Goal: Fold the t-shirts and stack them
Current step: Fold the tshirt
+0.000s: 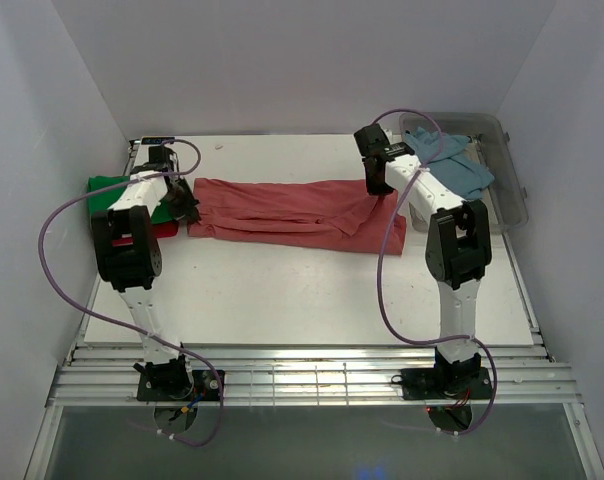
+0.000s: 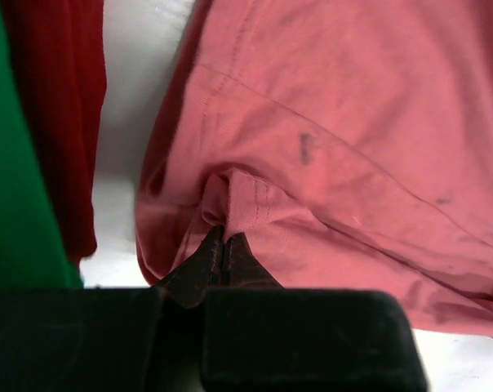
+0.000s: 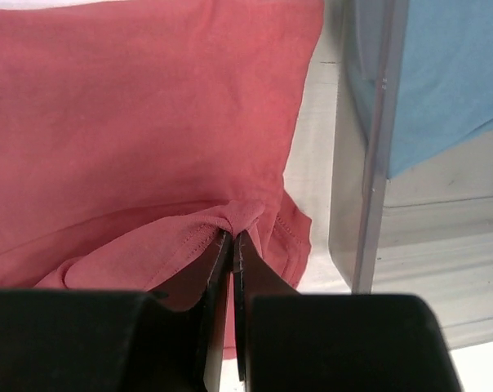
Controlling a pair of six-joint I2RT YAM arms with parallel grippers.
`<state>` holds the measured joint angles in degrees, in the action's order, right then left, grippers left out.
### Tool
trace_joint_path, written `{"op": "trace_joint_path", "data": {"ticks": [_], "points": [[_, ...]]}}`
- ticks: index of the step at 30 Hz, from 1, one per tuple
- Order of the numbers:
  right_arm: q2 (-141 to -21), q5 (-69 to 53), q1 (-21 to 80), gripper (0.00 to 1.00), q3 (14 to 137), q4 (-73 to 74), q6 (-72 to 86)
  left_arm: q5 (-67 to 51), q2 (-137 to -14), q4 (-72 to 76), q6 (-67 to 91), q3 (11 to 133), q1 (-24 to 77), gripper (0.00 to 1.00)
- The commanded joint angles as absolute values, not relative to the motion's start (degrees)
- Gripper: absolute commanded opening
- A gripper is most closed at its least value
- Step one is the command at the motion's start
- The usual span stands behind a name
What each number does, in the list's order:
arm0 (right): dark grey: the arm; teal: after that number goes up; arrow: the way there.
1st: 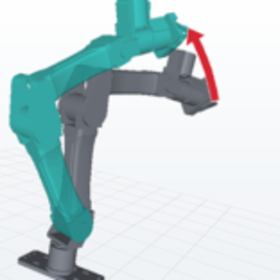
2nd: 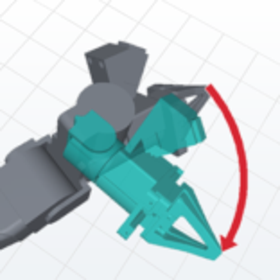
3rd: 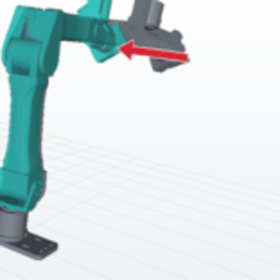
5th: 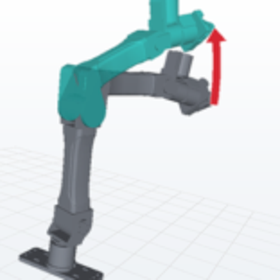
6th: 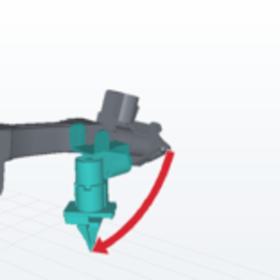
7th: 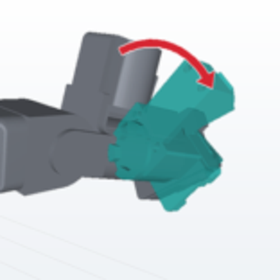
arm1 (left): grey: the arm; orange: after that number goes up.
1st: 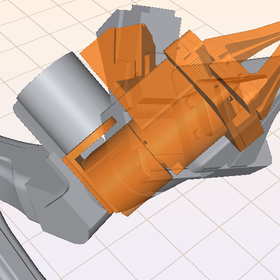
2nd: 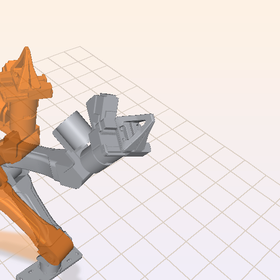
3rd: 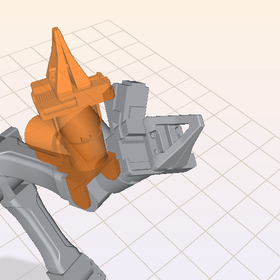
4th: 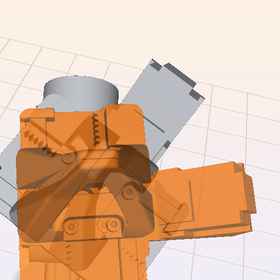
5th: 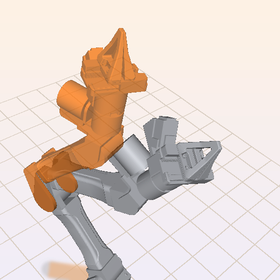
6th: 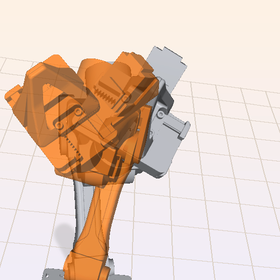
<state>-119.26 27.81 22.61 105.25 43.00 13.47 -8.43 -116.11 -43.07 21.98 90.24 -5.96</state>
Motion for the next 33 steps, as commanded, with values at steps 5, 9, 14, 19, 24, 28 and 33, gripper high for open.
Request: {"op": "trace_joint_path", "data": {"ticks": [5, 9, 14, 19, 24, 28, 33], "points": [[-124.6, 27.7, 21.6, 0.08, 111.1, 43.9, 11.3, -7.4, -119.3, -44.7, 20.0, 95.8, -6.4, 0.00], [-127.2, 27.8, 21.4, 0.08, 114.1, 42.2, 10.2, -8.0, -120.1, -44.8, 19.8, 99.9, -6.4, 0.10], [-126.3, 31.1, 21.0, 0.30, 119.9, 42.1, 9.1, -6.9, -118.3, -44.9, 21.0, 105.0, -6.3, 0.44], [-118.8, 32.4, 21.0, 0.55, 115.9, 40.0, 8.7, -0.9, -113.8, -43.3, 22.4, 105.2, -6.3, 0.73], [-109.7, 18.5, 21.1, 0.54, 101.4, 36.8, 10.5, -3.0, -108.2, -39.9, 23.6, 98.6, -4.3, 0.73], [-108.4, 5.0, 21.8, 0.50, 94.1, 36.9, 12.3, -2.9, -103.5, -35.3, 24.3, 89.7, 5.4, 0.53], [-107.2, -1.1, 23.3, 0.47, 86.2, 33.1, 13.8, -7.0, -101.2, -26.9, 27.9, 78.6, 14.5, 0.00]]}}
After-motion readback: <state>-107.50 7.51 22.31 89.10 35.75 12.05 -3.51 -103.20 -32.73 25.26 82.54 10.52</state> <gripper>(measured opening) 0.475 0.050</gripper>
